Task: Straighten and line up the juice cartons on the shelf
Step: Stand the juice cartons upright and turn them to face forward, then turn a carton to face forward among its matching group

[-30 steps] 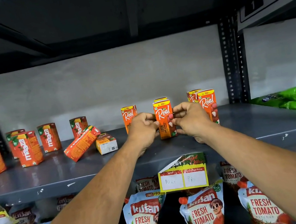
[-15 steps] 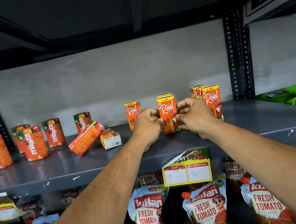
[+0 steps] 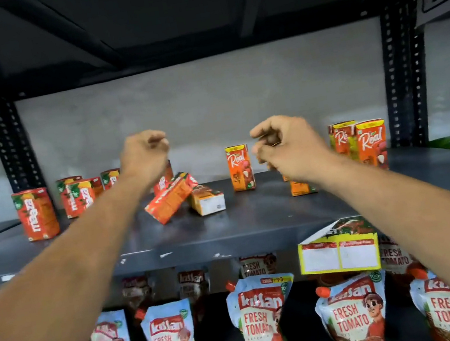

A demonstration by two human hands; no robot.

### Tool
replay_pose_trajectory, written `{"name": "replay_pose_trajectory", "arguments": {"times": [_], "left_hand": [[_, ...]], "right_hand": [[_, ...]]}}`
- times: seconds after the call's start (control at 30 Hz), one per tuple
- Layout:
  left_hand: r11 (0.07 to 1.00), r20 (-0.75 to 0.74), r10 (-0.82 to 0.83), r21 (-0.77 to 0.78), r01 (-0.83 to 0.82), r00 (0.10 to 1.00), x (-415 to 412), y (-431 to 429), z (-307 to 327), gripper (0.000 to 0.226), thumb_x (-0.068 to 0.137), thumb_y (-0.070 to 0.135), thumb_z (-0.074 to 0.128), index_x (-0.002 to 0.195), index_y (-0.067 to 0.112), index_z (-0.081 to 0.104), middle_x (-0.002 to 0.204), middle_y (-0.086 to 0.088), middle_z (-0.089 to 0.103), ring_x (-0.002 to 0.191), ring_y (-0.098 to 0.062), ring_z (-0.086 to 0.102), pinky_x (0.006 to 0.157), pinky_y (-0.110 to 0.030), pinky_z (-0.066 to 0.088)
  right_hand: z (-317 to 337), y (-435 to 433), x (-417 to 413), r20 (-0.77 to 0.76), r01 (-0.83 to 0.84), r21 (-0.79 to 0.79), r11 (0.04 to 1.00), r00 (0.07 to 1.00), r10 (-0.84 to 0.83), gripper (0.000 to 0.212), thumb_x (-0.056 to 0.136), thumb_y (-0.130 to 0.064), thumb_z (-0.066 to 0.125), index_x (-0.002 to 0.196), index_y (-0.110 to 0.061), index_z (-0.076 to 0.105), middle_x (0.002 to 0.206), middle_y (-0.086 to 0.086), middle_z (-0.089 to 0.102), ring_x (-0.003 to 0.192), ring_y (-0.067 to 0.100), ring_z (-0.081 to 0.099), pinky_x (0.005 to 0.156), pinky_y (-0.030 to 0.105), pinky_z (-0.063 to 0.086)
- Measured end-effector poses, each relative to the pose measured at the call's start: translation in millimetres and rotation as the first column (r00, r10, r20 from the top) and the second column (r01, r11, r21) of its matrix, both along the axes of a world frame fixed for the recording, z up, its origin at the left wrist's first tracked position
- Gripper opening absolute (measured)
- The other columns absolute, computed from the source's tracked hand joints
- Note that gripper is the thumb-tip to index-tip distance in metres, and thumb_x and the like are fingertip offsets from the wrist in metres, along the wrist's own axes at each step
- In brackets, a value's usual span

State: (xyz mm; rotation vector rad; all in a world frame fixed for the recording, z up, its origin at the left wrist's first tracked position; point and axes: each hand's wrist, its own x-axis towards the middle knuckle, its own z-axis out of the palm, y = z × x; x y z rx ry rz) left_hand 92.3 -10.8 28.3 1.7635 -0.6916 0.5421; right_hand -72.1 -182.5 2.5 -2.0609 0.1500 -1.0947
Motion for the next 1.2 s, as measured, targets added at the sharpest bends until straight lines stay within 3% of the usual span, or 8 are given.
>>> {"name": "replay_pose_trajectory", "arguments": {"times": [0.1,0.17,0.33,0.53,0.73,0.9,1.03,1.2], "left_hand": [[0.996,-0.084,0.013,0.084,-0.006,0.996,33,45,2,0.020,0.093,0.006,0.050,0.099,0.000,0.069,0.103,-0.019,0.068,0.097,-0.029,0.064,0.073,-0.024,0.045],[0.983,-0.231,-0.048,0.164,0.087,0.972,43,63,-7,0.021,0.093,0.006,0.048,0.078,0.015,0.060,0.090,-0.013,0.063,0.074,-0.019,0.058,0.063,-0.024,0.040],[0.938,-0.442,-0.213,0.157,0.310,0.871,61,69,-29,0.018,0.095,0.012,0.049,0.080,0.018,0.058,0.088,-0.006,0.066,0.078,-0.015,0.060,0.068,-0.025,0.041],[0.862,-0.564,-0.339,0.135,0.489,0.753,63,56,-36,0.029,0.092,0.005,0.048,0.066,0.014,0.058,0.056,-0.002,0.053,0.042,-0.008,0.049,0.057,-0.025,0.043],[0.840,-0.601,-0.372,0.107,0.532,0.707,69,62,-42,0.030,0.094,0.001,0.044,0.110,0.002,0.069,0.111,-0.019,0.071,0.094,-0.026,0.067,0.092,-0.045,0.055],[0.831,-0.533,-0.513,-0.111,0.545,0.673,61,66,-52,0.030,0.092,-0.002,0.052,0.119,0.001,0.065,0.098,-0.013,0.072,0.083,-0.019,0.069,0.073,-0.033,0.060],[0.756,-0.396,-0.653,-0.402,0.517,0.646,41,65,-51,0.023,0.088,-0.008,0.055,0.105,0.001,0.067,0.079,-0.004,0.075,0.067,-0.011,0.072,0.061,-0.024,0.061],[0.668,-0.285,-0.727,-0.506,0.546,0.625,17,63,-41,0.024,0.085,-0.006,0.060,0.098,0.011,0.072,0.079,0.002,0.078,0.081,-0.013,0.073,0.086,-0.031,0.057]], "right_hand": [[3,40,28,-0.130,-0.076,0.038,0.996,0.988,0.080,0.018,0.079,-0.011,0.066,0.076,-0.027,0.060,0.070,0.004,0.070,0.061,0.022,0.066,0.072,0.043,0.056],[1,65,48,-0.219,-0.079,0.056,0.995,0.972,0.089,0.016,0.079,-0.009,0.067,0.074,-0.023,0.060,0.070,0.010,0.070,0.060,0.021,0.065,0.072,0.041,0.058],[-15,111,96,-0.418,0.003,0.048,0.999,0.908,0.018,0.006,0.069,-0.009,0.066,0.073,-0.007,0.070,0.078,0.020,0.075,0.079,0.036,0.074,0.078,0.054,0.060],[-24,132,114,-0.498,0.096,0.007,0.995,0.863,-0.080,0.012,0.076,-0.015,0.069,0.088,-0.015,0.067,0.094,0.012,0.073,0.091,0.031,0.071,0.086,0.046,0.058],[-36,130,118,-0.461,0.191,0.089,0.978,0.878,-0.129,0.027,0.073,-0.016,0.072,0.100,-0.013,0.069,0.099,0.012,0.073,0.093,0.029,0.071,0.083,0.044,0.059],[-44,133,112,-0.330,0.137,0.162,0.977,0.941,-0.078,0.014,0.080,-0.023,0.068,0.092,-0.017,0.073,0.096,0.007,0.075,0.092,0.028,0.071,0.083,0.048,0.059],[-42,134,99,-0.090,-0.009,0.300,0.954,0.995,0.038,0.034,0.089,-0.009,0.061,0.122,-0.015,0.064,0.117,-0.003,0.070,0.104,0.016,0.066,0.096,0.040,0.053],[-28,123,75,0.093,-0.174,0.350,0.921,0.984,0.150,0.043,0.090,-0.002,0.058,0.132,-0.014,0.057,0.121,0.003,0.069,0.107,0.016,0.067,0.089,0.033,0.055]]}}
